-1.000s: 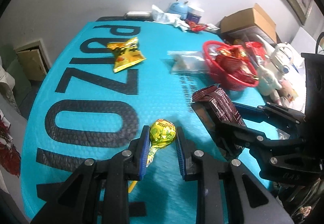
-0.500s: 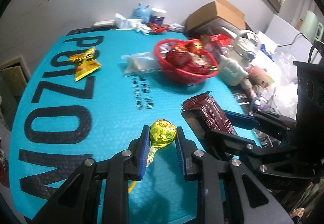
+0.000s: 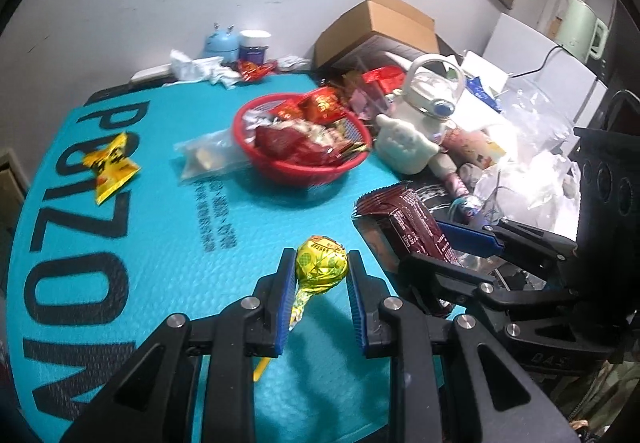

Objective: Organize snacks
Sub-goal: 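Carry the chocolate bar and the lollipop with both tools over the red basket, then open both tools to drop the chocolate bar and lollipop into the basket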

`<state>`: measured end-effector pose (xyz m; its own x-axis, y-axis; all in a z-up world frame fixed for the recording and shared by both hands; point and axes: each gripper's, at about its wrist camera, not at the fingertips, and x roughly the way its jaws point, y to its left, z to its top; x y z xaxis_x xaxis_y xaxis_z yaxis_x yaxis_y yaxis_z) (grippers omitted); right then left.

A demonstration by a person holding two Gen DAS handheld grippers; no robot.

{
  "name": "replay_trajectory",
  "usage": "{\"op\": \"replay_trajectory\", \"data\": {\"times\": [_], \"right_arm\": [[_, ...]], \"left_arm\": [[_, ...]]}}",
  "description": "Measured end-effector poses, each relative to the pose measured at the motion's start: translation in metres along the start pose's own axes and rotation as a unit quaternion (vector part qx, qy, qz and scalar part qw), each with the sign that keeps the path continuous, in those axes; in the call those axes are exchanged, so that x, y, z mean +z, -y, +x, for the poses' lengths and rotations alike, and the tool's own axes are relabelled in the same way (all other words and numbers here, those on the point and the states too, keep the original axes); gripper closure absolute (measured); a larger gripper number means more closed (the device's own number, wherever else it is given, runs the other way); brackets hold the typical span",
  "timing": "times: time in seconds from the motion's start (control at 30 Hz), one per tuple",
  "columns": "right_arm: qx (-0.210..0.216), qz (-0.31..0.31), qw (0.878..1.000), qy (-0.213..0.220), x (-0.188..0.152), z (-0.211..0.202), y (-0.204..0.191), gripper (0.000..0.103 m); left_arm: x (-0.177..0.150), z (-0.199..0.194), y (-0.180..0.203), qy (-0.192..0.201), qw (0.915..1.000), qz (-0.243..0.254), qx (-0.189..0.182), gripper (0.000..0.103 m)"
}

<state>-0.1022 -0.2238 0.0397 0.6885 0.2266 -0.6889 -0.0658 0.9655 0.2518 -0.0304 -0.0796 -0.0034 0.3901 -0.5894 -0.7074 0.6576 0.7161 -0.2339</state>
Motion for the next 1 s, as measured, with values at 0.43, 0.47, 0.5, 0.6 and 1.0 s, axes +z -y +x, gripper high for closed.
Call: {"op": "replay_trajectory", "data": {"times": [0.43, 0.47, 0.5, 0.6, 1.0], "right_arm": [[-0.036, 0.012, 0.999, 0.038, 0.040, -0.007, 0.029, 0.058], [-0.038, 0.012, 0.998, 0.041, 0.045, -0.006, 0.031, 0.058], [-0.043, 0.012, 0.998, 0.043, 0.050, -0.005, 0.034, 0.058], [-0.051, 0.015, 0.997, 0.052, 0.065, -0.001, 0.041, 0.058], [-0.107, 0.049, 0.991, 0.070, 0.108, 0.031, 0.080, 0.058]], "left_arm": [[0.059, 0.014, 0.007, 0.017, 0.9995, 0.026, -0.011, 0.079], [0.064, 0.016, 0.006, 0.017, 0.9994, 0.028, -0.011, 0.079], [0.071, 0.019, 0.006, 0.019, 0.9993, 0.031, -0.010, 0.079], [0.089, 0.027, 0.004, 0.021, 0.9990, 0.039, -0.007, 0.079], [0.149, 0.085, -0.009, 0.006, 0.9982, 0.060, 0.004, 0.079]]}}
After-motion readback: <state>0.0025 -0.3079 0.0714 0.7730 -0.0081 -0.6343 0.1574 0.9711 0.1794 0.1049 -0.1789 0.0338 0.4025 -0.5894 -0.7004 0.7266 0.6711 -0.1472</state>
